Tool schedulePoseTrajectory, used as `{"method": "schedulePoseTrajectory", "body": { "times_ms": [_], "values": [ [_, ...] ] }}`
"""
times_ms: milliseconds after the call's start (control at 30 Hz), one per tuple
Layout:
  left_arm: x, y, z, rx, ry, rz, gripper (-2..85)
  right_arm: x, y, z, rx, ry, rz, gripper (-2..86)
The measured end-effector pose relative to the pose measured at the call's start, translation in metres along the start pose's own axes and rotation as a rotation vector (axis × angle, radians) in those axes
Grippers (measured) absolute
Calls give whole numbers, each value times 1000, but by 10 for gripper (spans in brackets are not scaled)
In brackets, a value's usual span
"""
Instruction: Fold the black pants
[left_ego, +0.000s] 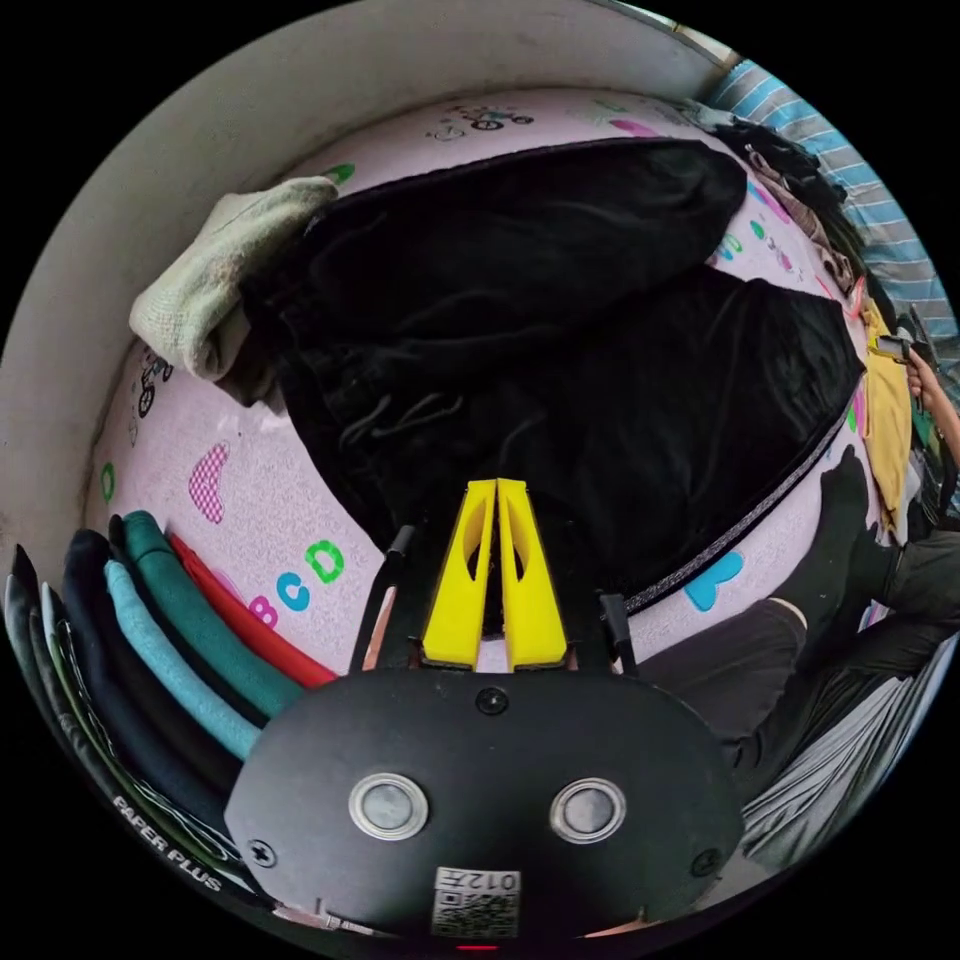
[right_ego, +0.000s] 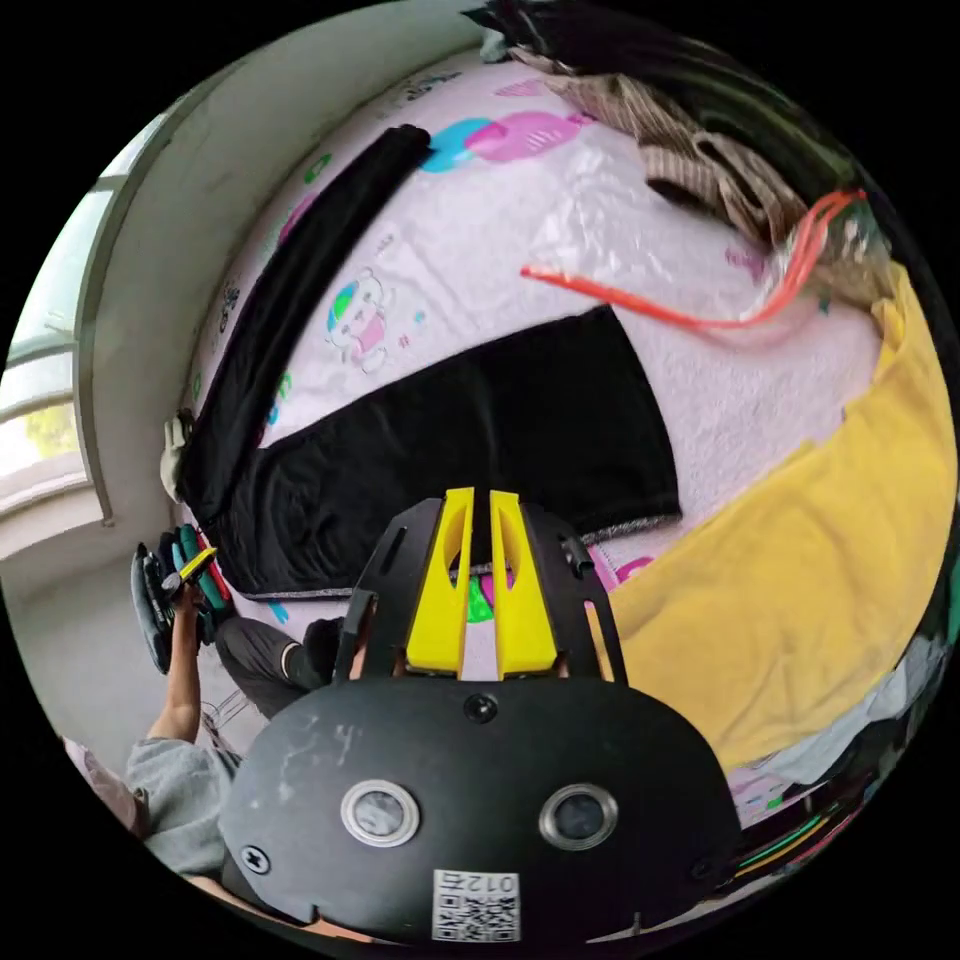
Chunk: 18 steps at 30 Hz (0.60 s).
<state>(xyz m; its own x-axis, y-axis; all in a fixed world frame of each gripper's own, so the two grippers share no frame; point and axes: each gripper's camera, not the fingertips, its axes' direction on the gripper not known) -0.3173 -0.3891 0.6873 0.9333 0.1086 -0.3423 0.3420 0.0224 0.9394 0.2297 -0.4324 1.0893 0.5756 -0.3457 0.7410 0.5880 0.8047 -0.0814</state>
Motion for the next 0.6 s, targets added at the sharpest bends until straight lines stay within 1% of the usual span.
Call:
{"method": "schedulePoseTrajectory", "body": {
  "times_ms": [133, 200, 300, 333, 400, 467, 500, 600],
  "values": [
    [1, 1, 11, -58, -21, -7, 0, -3, 6, 41, -34, -78, 22, 2],
    [3, 0, 17, -85, -17, -16, 0, -15, 1, 52, -68, -43, -15, -1],
    [9, 1, 29, -150, -41, -17, 0, -36, -10, 69, -133, 88, -92, -6],
    [12, 4, 27, -113, -60, -22, 0, -45, -13, 71, -144, 135, -149, -7],
    [16, 9, 25, -97, -74, -43, 0, -60, -16, 71, -160, 184, -229, -8],
    [20, 14, 25, -133, -77, -30, 0, -80, -17, 72, -184, 256, -322, -8],
    [25, 19, 25, -146, -90, -11, 0, -84, -17, 72, -184, 271, -335, -8],
    [33, 40, 23, -105, -119, -41, -1, -100, -14, 69, -179, 325, -363, -8]
  ]
}}
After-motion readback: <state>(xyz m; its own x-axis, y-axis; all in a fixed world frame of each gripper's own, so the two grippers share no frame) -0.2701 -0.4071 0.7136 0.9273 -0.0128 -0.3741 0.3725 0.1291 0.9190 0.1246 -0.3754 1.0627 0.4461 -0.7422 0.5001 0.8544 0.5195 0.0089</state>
